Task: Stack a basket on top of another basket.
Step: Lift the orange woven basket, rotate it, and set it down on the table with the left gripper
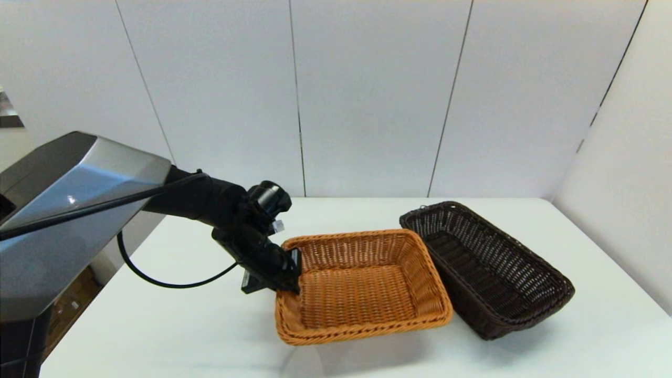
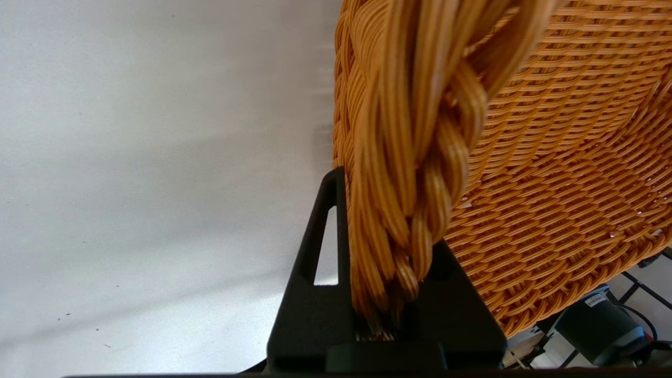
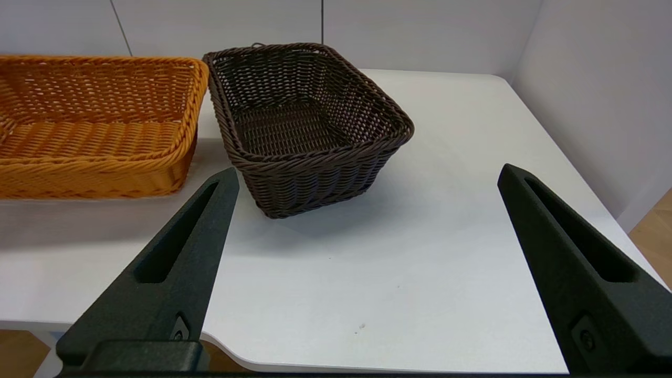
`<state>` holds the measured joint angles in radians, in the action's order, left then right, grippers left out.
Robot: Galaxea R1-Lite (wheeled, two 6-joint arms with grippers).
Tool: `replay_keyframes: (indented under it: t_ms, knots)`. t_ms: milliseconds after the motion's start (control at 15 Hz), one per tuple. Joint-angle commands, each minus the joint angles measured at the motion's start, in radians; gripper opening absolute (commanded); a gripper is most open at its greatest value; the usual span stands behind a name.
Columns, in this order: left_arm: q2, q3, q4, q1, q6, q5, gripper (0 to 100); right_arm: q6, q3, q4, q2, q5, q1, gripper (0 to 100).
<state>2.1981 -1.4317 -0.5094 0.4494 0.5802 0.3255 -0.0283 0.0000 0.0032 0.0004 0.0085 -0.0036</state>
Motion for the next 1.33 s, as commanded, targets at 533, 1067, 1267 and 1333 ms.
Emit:
replay_keyframes:
  t_ms: [533,1067,1267,1333]
  knots:
    - [-0.003,-0.013,-0.015,0.003,-0.002,0.001,100,-0.001,0.002,0.0,-0.002,0.001,0.001,100]
    - [-0.124,-0.01,-0.02,-0.058,0.004,-0.003,100,0.001,0.002,0.0,-0.002,0.001,0.001,100]
    - [-0.198,-0.006,-0.029,-0.1,-0.002,-0.005,100,0.001,0.002,0.0,-0.002,0.001,0.001,100]
    - [-0.216,-0.007,-0.047,-0.124,-0.007,-0.005,100,0.001,0.002,0.0,-0.002,0.001,0.001,100]
